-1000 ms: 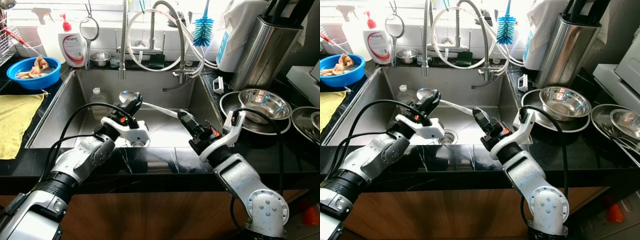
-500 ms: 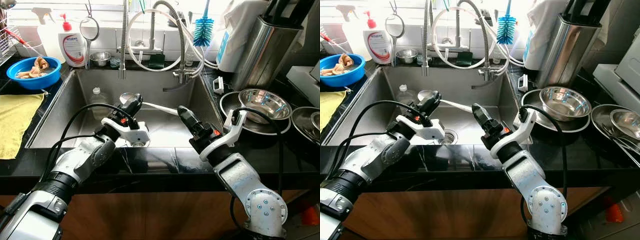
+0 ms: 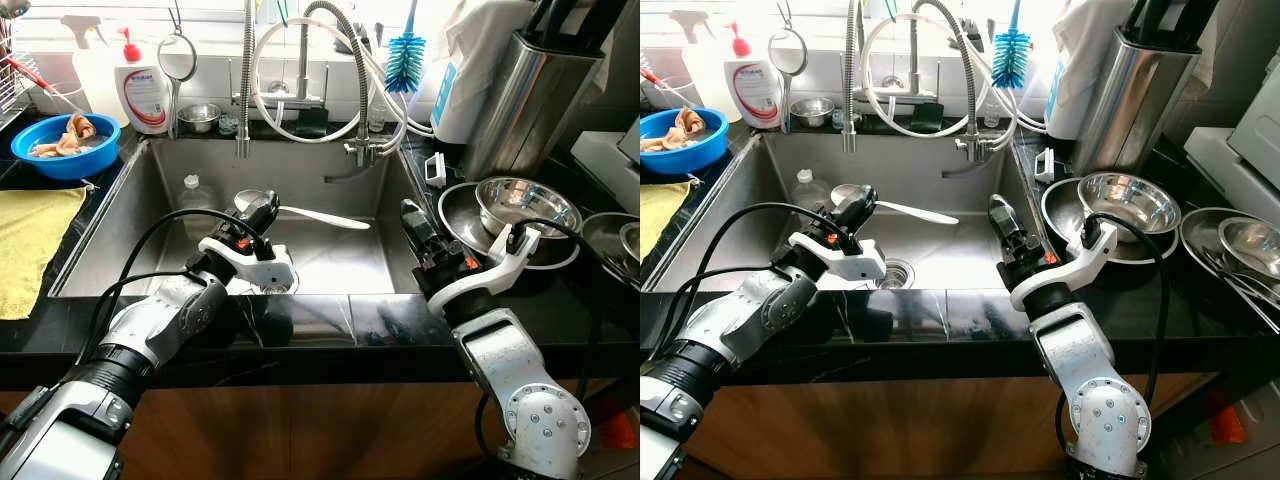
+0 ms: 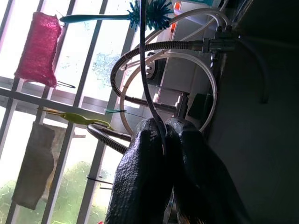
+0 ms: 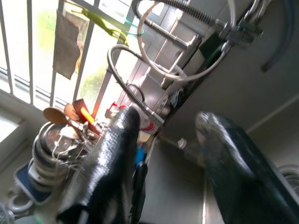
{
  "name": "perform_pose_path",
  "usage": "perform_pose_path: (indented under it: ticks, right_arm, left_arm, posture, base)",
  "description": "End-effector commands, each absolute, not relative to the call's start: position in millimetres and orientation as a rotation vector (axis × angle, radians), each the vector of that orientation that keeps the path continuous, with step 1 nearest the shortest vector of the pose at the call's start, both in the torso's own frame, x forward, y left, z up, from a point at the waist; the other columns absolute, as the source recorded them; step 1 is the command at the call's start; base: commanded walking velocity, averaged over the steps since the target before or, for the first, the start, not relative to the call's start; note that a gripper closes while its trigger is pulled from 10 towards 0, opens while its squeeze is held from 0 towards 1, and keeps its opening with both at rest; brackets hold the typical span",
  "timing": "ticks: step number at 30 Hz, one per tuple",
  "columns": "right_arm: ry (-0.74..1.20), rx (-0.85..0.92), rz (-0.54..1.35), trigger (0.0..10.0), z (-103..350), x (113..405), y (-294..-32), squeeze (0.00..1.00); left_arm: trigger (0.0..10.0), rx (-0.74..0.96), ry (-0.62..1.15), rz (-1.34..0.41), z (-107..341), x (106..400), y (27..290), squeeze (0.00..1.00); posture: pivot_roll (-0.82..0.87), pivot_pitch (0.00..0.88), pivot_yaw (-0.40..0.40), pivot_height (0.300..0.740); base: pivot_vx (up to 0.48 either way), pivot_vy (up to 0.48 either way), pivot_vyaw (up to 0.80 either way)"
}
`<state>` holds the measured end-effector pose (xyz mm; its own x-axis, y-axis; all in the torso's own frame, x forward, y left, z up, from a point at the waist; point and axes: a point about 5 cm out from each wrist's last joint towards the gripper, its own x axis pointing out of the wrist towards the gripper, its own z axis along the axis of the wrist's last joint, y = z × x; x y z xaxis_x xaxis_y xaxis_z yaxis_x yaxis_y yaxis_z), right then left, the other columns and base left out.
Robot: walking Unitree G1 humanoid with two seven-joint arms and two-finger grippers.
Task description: Kitchen organization
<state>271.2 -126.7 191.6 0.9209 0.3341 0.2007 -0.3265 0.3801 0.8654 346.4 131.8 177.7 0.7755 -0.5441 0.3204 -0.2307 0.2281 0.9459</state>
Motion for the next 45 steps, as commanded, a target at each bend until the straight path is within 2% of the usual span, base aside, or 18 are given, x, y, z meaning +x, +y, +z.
perform_pose_path:
  ticks: [1, 5, 6, 7, 9, 10, 12, 13, 14, 16, 18, 19, 20, 22, 26, 32, 35, 45]
  right_arm:
    - [0.039, 1.246, 0.367, 10.0, 170, 252, -114, 0.00]
    - [-0.049, 1.217, 0.230, 10.0, 169, 254, -133, 0.00]
    - [-0.060, 1.211, 0.189, 10.0, 166, 255, -138, 0.00]
    - [-0.068, 1.216, 0.153, 10.0, 164, 255, -143, 0.00]
    - [-0.073, 1.216, 0.120, 10.0, 161, 255, -147, 0.00]
    - [-0.069, 1.165, 0.085, 10.0, 158, 254, -151, 0.00]
    - [-0.060, 1.071, 0.025, 10.0, 153, 253, -157, 0.00]
    - [-0.056, 0.934, -0.062, 10.0, 147, 252, -165, 0.00]
    - [-0.056, 0.934, -0.062, 10.0, 147, 252, -165, 0.00]
    - [-0.033, 0.583, -0.129, 10.0, 140, 249, -172, 0.00]
    - [-0.031, 0.529, -0.138, 10.0, 138, 248, -173, 0.00]
    - [-0.032, 0.422, -0.145, 10.0, 136, 247, -173, 0.00]
    - [-0.032, 0.422, -0.145, 10.0, 136, 247, -173, 0.00]
    - [-0.050, 0.252, -0.141, 10.0, 136, 245, -173, 0.00]
    - [-0.099, 0.192, -0.145, 10.0, 138, 241, -172, 0.00]
    - [-0.123, 0.170, -0.144, 10.0, 136, 238, -167, 0.00]
    - [-0.143, 0.113, -0.128, 10.0, 137, 238, -164, 0.00]
    - [-0.165, 0.052, -0.114, 10.0, 137, 236, -161, 0.00]
  left_arm:
    - [0.0, 1.365, -0.696, -0.239, 179, 348, 132, 0.00]
    - [0.0, 1.364, -0.669, -0.232, 177, 350, 133, 0.00]
    - [2.0, 1.371, -0.657, -0.230, 176, 351, 134, 0.00]
    - [8.5, 1.378, -0.643, -0.230, 175, 352, 135, 0.00]
    - [8.5, 1.382, -0.634, -0.230, 174, 353, 135, 0.00]
    - [10.0, 1.387, -0.624, -0.228, 172, 353, 136, 0.00]
    - [10.0, 1.389, -0.618, -0.228, 172, 354, 137, 0.00]
    - [10.0, 1.376, -0.603, -0.221, 171, 354, 139, 0.00]
    - [10.0, 1.376, -0.603, -0.221, 171, 354, 139, 0.00]
    - [10.0, 1.236, -0.524, -0.161, 171, 358, 148, 0.00]
    - [10.0, 1.140, -0.483, -0.127, 172, 360, 153, 0.00]
    - [10.0, 1.044, -0.448, -0.079, 174, 362, 159, 0.00]
    - [10.0, 1.044, -0.448, -0.079, 174, 362, 159, 0.00]
    - [10.0, 0.902, -0.403, -0.027, 177, 365, 165, 0.00]
    - [10.0, 0.592, -0.332, 0.052, 184, 371, 178, 0.00]
    - [10.0, 0.345, -0.242, 0.046, 182, 378, 184, 0.00]
    - [10.0, 0.214, -0.129, -0.039, 169, 381, 179, 0.00]
    - [10.0, 0.054, -0.027, -0.100, 148, 380, 172, 0.00]
  posture:
    - [0.06, 0.000, -0.078, 0.740]
    - [0.06, 0.000, -0.076, 0.740]
    - [0.06, 0.000, -0.075, 0.740]
    - [0.06, 0.000, -0.075, 0.740]
    - [0.06, 0.000, -0.075, 0.740]
    - [0.06, 0.000, -0.073, 0.740]
    - [0.06, 0.000, -0.073, 0.740]
    - [0.06, 0.000, -0.072, 0.740]
    - [0.06, 0.000, -0.072, 0.740]
    - [0.06, 0.000, -0.071, 0.740]
    - [0.06, 0.000, -0.070, 0.740]
    - [0.06, 0.000, -0.069, 0.740]
    - [0.06, 0.000, -0.069, 0.740]
    - [0.06, 0.000, -0.068, 0.740]
    - [0.06, 0.000, -0.065, 0.740]
    - [0.05, 0.000, -0.063, 0.740]
    - [0.05, 0.000, -0.064, 0.740]
    - [0.04, 0.000, -0.059, 0.740]
  base:
    - [0.000, 0.000, 0.00]
    - [0.000, 0.000, 0.00]
    - [0.000, 0.000, 0.00]
    - [0.000, 0.000, 0.00]
    - [0.000, 0.000, 0.00]
    - [0.000, 0.000, 0.00]
    - [0.000, 0.000, 0.00]
    - [0.000, 0.000, 0.00]
    - [0.000, 0.000, 0.00]
    - [0.000, 0.000, 0.00]
    - [0.000, 0.000, 0.00]
    - [0.000, 0.000, 0.00]
    - [0.000, 0.000, 0.00]
    - [0.000, 0.000, 0.00]
    - [0.000, 0.000, 0.00]
    - [0.000, 0.000, 0.00]
    - [0.000, 0.000, 0.00]
    - [0.000, 0.000, 0.00]
